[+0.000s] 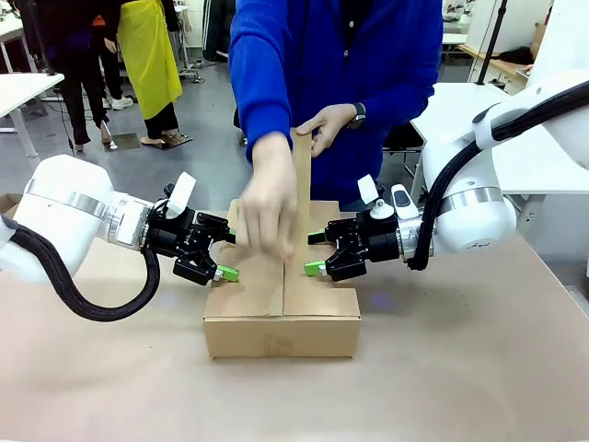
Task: Pack the gift set into the box.
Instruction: Press and hold the closed box until the human finishes sealing it.
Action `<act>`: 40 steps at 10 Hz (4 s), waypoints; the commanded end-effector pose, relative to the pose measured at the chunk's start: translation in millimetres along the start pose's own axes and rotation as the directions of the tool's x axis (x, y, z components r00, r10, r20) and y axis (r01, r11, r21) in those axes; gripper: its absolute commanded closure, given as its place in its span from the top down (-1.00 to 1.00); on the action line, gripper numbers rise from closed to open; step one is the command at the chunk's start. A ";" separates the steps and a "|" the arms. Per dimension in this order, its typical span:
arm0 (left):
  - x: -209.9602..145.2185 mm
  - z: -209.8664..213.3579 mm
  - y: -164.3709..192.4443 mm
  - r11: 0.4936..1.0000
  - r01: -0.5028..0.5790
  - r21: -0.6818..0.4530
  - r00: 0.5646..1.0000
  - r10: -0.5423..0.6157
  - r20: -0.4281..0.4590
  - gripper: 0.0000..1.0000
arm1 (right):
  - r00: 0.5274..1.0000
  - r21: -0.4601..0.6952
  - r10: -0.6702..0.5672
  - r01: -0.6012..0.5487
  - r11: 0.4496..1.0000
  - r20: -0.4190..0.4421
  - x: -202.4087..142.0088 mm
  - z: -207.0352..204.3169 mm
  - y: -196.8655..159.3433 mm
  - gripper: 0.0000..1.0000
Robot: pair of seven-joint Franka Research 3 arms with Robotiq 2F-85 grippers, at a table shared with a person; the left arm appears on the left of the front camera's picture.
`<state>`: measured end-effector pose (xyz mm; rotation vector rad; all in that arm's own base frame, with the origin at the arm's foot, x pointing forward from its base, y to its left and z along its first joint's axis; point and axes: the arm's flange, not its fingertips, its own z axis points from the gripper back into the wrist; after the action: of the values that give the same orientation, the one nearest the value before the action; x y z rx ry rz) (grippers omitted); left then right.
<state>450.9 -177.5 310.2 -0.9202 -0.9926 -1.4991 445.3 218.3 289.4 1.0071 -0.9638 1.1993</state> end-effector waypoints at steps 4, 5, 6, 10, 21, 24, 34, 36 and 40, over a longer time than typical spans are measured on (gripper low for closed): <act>-2.3 0.9 -0.7 1.000 -0.001 0.007 1.000 0.001 0.002 1.00 | 1.000 -0.003 -0.003 0.003 1.000 -0.008 -2.2 -0.7 0.0 1.00; -2.3 0.9 -0.7 1.000 -0.001 0.007 1.000 0.001 0.002 1.00 | 1.000 -0.003 -0.003 0.003 1.000 -0.008 -2.2 -0.7 0.0 1.00; -2.3 0.9 -0.7 1.000 -0.001 0.007 1.000 0.001 0.002 1.00 | 1.000 -0.003 -0.003 0.003 1.000 -0.008 -2.2 -0.7 0.0 1.00; -2.3 0.9 -0.7 1.000 -0.001 0.007 1.000 0.001 0.002 1.00 | 1.000 -0.003 -0.003 0.003 1.000 -0.008 -2.2 -0.7 0.0 1.00; -2.3 0.9 -0.7 1.000 -0.001 0.007 1.000 0.001 0.002 1.00 | 1.000 -0.003 -0.003 0.003 1.000 -0.008 -2.2 -0.7 0.0 1.00; -2.3 0.9 -0.7 1.000 -0.001 0.007 1.000 0.001 0.002 1.00 | 1.000 -0.003 -0.003 0.003 1.000 -0.008 -2.2 -0.7 0.0 1.00; -2.3 0.9 -0.7 1.000 -0.001 0.007 1.000 0.001 0.002 1.00 | 1.000 -0.003 -0.003 0.003 1.000 -0.008 -2.2 -0.7 0.0 1.00; -2.3 0.9 -0.7 1.000 -0.001 0.007 1.000 0.001 0.002 1.00 | 1.000 -0.003 -0.003 0.003 1.000 -0.008 -2.2 -0.7 0.0 1.00; -2.3 0.9 -0.7 1.000 -0.001 0.007 1.000 0.001 0.002 1.00 | 1.000 -0.003 -0.003 0.003 1.000 -0.008 -2.2 -0.7 0.0 1.00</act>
<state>450.7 -177.2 309.7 -0.9197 -0.9917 -1.4977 444.8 217.8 287.7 1.0077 -0.9605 1.1970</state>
